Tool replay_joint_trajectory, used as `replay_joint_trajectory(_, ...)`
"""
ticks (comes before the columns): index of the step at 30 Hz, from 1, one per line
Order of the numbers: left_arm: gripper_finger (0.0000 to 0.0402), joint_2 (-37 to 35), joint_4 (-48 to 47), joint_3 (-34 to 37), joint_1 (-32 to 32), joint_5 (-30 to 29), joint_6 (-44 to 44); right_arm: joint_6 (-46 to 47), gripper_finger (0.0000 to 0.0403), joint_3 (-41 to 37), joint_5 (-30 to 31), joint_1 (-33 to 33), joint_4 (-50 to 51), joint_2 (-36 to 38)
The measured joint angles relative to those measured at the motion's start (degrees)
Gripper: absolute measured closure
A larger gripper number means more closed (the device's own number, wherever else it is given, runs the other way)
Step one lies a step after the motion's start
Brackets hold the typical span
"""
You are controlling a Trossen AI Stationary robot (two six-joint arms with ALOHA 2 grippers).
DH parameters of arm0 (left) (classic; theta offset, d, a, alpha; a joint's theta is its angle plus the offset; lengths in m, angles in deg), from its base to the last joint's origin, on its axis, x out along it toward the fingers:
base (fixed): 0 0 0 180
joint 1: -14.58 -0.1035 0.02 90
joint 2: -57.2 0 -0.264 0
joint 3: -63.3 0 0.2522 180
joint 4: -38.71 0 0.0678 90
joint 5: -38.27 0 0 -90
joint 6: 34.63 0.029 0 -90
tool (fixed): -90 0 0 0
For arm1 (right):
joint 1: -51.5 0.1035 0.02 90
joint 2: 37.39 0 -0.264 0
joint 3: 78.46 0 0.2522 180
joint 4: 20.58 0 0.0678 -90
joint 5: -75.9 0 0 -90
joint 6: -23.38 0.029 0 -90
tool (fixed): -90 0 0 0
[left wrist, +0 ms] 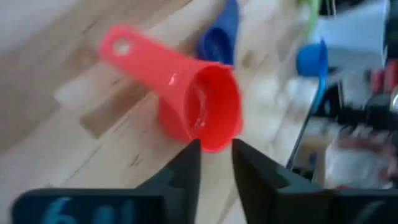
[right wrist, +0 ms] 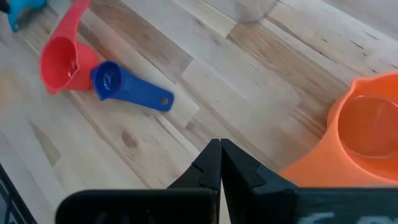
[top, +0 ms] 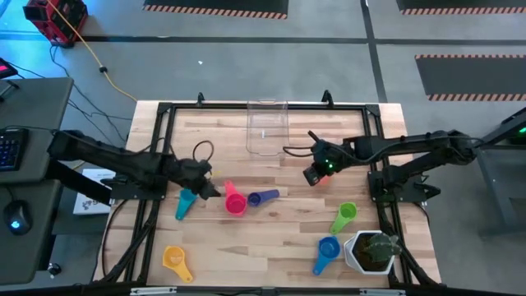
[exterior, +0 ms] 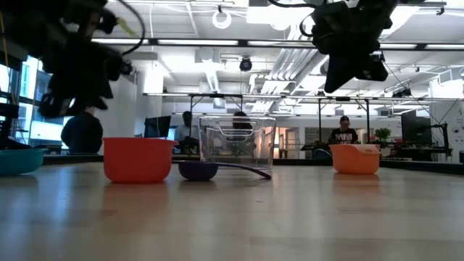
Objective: Nest measuring cups in basket
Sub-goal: Stack the pink measuring cup on top of the orange measuring cup
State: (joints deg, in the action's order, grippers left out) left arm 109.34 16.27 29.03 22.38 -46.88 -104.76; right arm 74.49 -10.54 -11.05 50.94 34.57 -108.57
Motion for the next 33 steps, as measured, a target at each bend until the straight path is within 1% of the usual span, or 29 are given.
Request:
replay_joint_trajectory(3,0.0262,0.7,7.5,5.5,1.0,-4.6,-8.9,-0.1,0.0403,0.0,0.1,-0.3,-0.1,0.0)
replay_joint_trajectory(5,0.0232,1.3,12.1,7.5,1.0,-6.6,-12.3,-0.1,0.0403,0.0,0.2,-0.7,-0.1,0.0)
replay_joint_trajectory(8,0.0197,2.0,13.7,8.6,1.0,-9.2,-14.9,-0.6,0.0403,0.0,0.5,-1.4,-0.2,0.0)
replay_joint_trajectory(11,0.0178,3.4,13.6,8.6,1.0,-11.1,-16.5,-1.0,0.0403,0.0,1.1,-1.8,-0.9,0.0)
replay_joint_trajectory(16,0.0172,7.4,17.3,8.6,1.0,-12.2,-18.3,-1.2,0.0403,0.0,1.4,-2.8,-2.5,0.0)
replay_joint_trajectory(19,0.0172,11.1,20.5,8.6,0.9,-13.1,-19.5,-1.6,0.0403,0.0,1.9,-3.3,-3.0,0.0)
replay_joint_trajectory(25,0.0172,17.3,30.2,8.6,-0.4,-13.1,-20.6,-2.2,0.0403,0.0,2.1,-4.3,-3.1,0.0)
replay_joint_trajectory(27,0.0172,18.2,32.4,8.5,-0.7,-13.1,-20.2,-2.3,0.0403,0.0,2.1,-4.3,-3.1,0.0)
replay_joint_trajectory(33,0.0172,18.9,32.7,8.6,-0.8,-13.1,-20.2,-2.7,0.0403,0.0,2.0,-4.3,-3.1,0.0)
